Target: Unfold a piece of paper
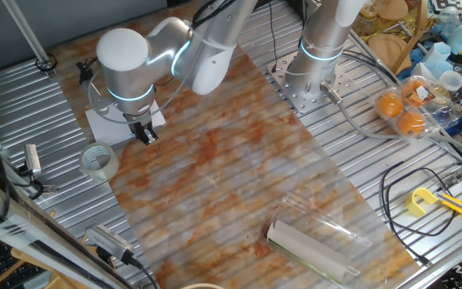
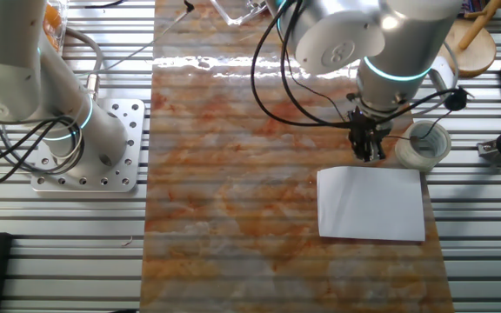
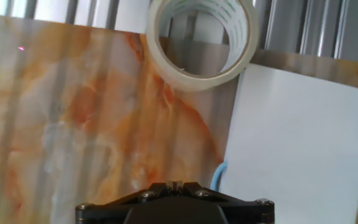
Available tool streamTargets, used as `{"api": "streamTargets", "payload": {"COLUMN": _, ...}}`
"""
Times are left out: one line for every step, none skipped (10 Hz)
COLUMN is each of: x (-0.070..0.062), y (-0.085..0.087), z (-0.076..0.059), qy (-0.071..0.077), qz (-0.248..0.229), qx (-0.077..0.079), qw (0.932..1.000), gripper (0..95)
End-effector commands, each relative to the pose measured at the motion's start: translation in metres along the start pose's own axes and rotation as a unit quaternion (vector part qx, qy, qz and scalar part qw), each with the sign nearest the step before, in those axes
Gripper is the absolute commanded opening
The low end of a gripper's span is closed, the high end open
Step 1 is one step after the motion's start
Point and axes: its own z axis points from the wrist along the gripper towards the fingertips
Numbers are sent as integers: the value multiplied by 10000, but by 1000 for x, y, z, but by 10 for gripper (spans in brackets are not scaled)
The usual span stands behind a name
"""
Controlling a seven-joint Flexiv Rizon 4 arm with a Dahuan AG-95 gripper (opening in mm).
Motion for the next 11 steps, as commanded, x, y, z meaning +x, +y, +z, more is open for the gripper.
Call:
{"api": "streamTargets", "payload": {"x": 3, "y": -5, "z": -2, "qy": 1, "qz": -29, "qx": 33, "qw": 10000, "gripper": 0}}
{"api": "streamTargets", "payload": {"x": 3, "y": -8, "z": -1, "qy": 13, "qz": -44, "qx": 88, "qw": 10000, "gripper": 0}}
{"api": "streamTargets", "payload": {"x": 2, "y": -11, "z": -1, "qy": 10, "qz": -47, "qx": 94, "qw": 9999, "gripper": 0}}
{"api": "streamTargets", "payload": {"x": 2, "y": -12, "z": -1, "qy": 18, "qz": -51, "qx": 106, "qw": 9999, "gripper": 0}}
{"api": "streamTargets", "payload": {"x": 2, "y": -13, "z": -1, "qy": 25, "qz": -43, "qx": 123, "qw": 9999, "gripper": 0}}
{"api": "streamTargets", "payload": {"x": 2, "y": -13, "z": -2, "qy": 28, "qz": -37, "qx": 130, "qw": 9999, "gripper": 0}}
{"api": "streamTargets", "payload": {"x": 1, "y": -13, "z": -2, "qy": 30, "qz": -51, "qx": 148, "qw": 9999, "gripper": 0}}
{"api": "streamTargets", "payload": {"x": 1, "y": -14, "z": -3, "qy": 45, "qz": -74, "qx": 173, "qw": 9998, "gripper": 0}}
{"api": "streamTargets", "payload": {"x": 1, "y": -14, "z": -4, "qy": 63, "qz": -86, "qx": 233, "qw": 9997, "gripper": 0}}
{"api": "streamTargets", "payload": {"x": 1, "y": -14, "z": -4, "qy": 69, "qz": -90, "qx": 236, "qw": 9997, "gripper": 0}}
{"api": "streamTargets", "payload": {"x": 1, "y": -14, "z": -3, "qy": 87, "qz": -91, "qx": 230, "qw": 9997, "gripper": 0}}
